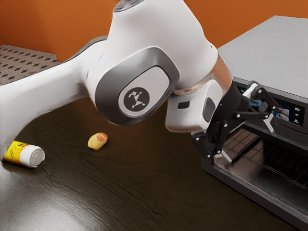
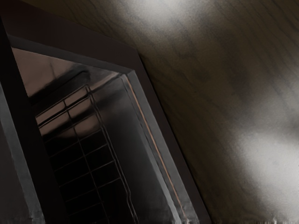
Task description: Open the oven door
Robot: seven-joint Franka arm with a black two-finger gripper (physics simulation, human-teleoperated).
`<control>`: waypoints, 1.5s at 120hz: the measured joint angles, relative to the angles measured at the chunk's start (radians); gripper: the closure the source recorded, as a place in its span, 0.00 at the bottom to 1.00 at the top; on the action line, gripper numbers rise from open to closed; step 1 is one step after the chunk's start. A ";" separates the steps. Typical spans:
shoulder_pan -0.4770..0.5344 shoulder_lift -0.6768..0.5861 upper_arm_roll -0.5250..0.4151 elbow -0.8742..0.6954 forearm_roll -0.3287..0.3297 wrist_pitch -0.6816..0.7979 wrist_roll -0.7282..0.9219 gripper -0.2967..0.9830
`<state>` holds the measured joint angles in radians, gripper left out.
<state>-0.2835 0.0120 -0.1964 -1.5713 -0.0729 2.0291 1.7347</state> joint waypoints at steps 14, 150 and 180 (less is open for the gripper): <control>0.010 0.014 0.000 0.013 0.009 0.002 -0.020 0.23; -0.035 0.045 0.032 0.028 0.025 -0.007 -0.097 0.23; -0.038 0.048 0.054 0.034 0.024 -0.010 -0.123 0.23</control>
<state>-0.3219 0.0597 -0.1425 -1.5377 -0.0487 2.0195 1.6121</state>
